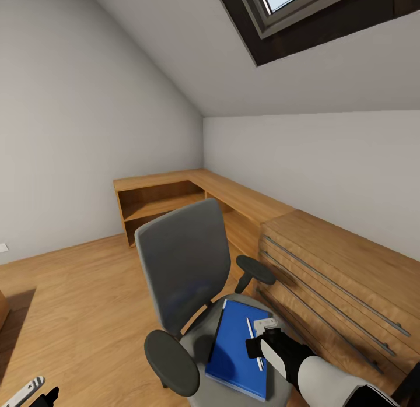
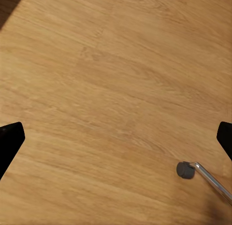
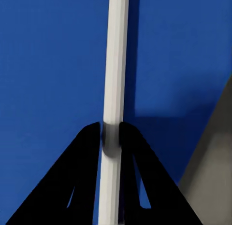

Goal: In the bedroom, organize the workspace by keeping the computer under the desk, ensuring the monitor is on the desk, placing the keyboard on the desk next to the monitor, placing the mouse on the desk next to the keyboard, moving the folder from the swivel chair onto the desk next to the mouse, stacking the notebook on top of the folder with the pen on top of the notebook, and positioning the swivel chair next to the desk.

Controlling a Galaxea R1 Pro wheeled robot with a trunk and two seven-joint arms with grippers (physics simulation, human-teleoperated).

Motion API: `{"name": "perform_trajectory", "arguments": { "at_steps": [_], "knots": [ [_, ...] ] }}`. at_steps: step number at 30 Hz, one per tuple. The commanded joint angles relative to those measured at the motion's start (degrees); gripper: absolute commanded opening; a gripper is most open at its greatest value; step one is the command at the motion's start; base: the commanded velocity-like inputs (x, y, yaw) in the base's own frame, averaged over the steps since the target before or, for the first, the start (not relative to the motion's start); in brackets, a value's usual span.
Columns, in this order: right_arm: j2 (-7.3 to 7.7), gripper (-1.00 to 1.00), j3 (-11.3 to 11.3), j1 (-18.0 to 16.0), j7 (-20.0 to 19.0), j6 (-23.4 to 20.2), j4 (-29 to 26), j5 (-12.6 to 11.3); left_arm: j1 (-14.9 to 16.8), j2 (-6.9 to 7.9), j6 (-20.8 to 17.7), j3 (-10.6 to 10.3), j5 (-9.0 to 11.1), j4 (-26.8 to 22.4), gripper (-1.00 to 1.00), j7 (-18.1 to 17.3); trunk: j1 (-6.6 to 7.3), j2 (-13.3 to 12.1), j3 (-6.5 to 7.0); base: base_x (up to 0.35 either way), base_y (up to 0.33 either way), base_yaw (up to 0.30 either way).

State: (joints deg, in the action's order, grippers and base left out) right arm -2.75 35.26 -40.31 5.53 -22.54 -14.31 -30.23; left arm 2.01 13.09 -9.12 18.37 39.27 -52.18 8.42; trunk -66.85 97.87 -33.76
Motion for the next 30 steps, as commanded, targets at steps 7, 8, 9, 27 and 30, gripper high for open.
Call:
{"name": "perform_trajectory", "arguments": {
  "at_steps": [7,8,9,27,30],
  "knots": [
    [0.05,-1.00,0.4,0.0,0.4,-0.2,-0.1,-0.8,0.0,-0.04,-0.2,0.0,0.5,-0.1,1.00,0.2,0.00,0.0,-0.06,0.000,0.000,0.000],
    [0.04,-1.00,0.4,0.0,0.4,-0.2,-0.1,-0.8,0.0,-0.06,-0.2,0.0,0.4,-0.1,1.00,0.2,0.22,-0.4,0.12,0.000,0.000,0.000],
    [0.07,-1.00,0.4,0.0,0.4,-0.2,-0.2,-0.8,0.0,-0.07,-0.2,0.0,0.4,-0.1,1.00,0.1,0.44,-0.8,0.30,0.000,0.000,0.000],
    [0.63,-1.00,0.4,0.0,0.6,-0.1,-2.5,-0.8,0.0,-0.15,-0.1,-0.1,0.2,-0.1,1.00,0.0,4.40,-8.0,3.53,-0.051,0.000,0.000],
    [0.74,-1.00,0.4,0.0,0.6,-0.1,-3.3,-0.8,0.0,-0.17,-0.2,-0.1,0.2,-0.1,1.00,0.0,5.06,-9.2,4.07,-0.286,0.000,0.000]
  ]
}}
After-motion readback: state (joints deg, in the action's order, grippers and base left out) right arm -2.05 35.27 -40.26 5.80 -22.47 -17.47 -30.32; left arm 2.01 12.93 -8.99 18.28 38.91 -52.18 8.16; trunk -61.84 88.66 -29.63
